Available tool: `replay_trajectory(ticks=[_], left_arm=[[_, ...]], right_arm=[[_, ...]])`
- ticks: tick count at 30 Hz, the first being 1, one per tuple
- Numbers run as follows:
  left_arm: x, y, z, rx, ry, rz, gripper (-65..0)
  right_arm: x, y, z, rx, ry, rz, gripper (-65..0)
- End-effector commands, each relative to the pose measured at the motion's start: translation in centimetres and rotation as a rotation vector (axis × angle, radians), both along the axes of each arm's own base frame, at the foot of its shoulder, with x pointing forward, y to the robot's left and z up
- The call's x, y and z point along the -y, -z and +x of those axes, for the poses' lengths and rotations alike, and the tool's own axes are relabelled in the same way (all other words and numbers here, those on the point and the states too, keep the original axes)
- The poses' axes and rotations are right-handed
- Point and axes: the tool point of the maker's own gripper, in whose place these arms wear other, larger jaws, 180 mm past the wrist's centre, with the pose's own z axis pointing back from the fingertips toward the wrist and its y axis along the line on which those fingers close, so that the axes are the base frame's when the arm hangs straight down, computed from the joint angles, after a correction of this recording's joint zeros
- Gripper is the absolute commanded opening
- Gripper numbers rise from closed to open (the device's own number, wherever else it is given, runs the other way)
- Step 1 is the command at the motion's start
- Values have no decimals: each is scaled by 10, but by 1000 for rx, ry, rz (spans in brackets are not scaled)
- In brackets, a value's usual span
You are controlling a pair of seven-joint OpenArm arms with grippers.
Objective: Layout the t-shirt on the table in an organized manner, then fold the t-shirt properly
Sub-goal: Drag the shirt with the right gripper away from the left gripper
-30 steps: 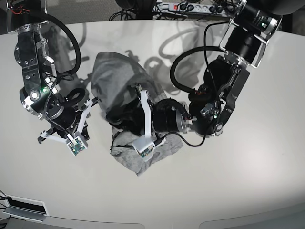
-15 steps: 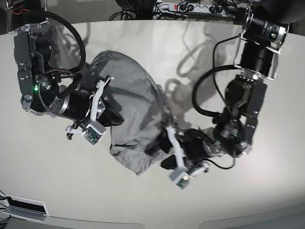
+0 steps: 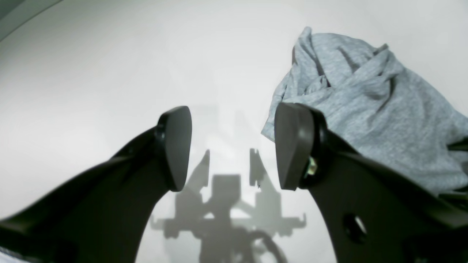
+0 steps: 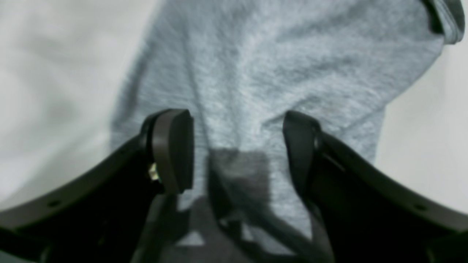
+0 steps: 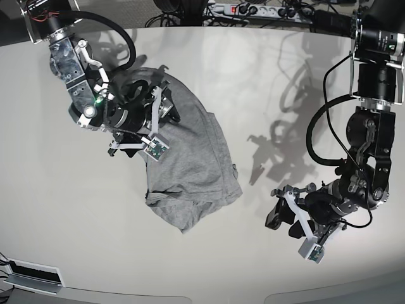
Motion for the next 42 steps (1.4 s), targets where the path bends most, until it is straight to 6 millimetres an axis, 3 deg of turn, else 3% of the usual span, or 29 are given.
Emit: replay_trajectory(ticks=[1,3,4,6,7,10,14,18,21,24,31,36,42], left_arm=[[1,-18,8,54,7,-18,-279],[1,-12,3,40,7,-21,-279],[2,-8,0,30,7,-21,-279],[2,0,-5,11,7,-20,-279],[1,3,-8,3,7,-19,-279],[0,12,-14,-17,5,-16,-279],[-21,32,-31,-64,-5,52,-279],[-50,48,-46,-108,-21,130,-279],[-68,51,-52,-123,-32,171,-279],[-84,54,-59,-141,-39,208,-279],[-83,51,-57,-130,-39,197,-279],[-82,52,-58,-131,-37,193,-279],[-82,52,-58,-127,-37,191,-279]], right_arm=[[-2,-12,15,68,22,1,-248],[-3,-10,18,96,48,-42,-294],[-5,-9,18,106,47,-58,-363],[-11,-11,19,120,31,-67,-583],[-13,-14,24,131,31,-63,-650],[-17,-38,44,198,41,-48,-650],[-13,-107,71,368,113,5,-650],[16,-185,83,525,213,114,-650],[35,-224,84,575,239,236,-650],[63,-237,86,570,311,323,-650],[111,-247,77,554,428,446,-650],[77,-275,46,589,126,621,-650],[71,-289,39,590,100,734,-650]])
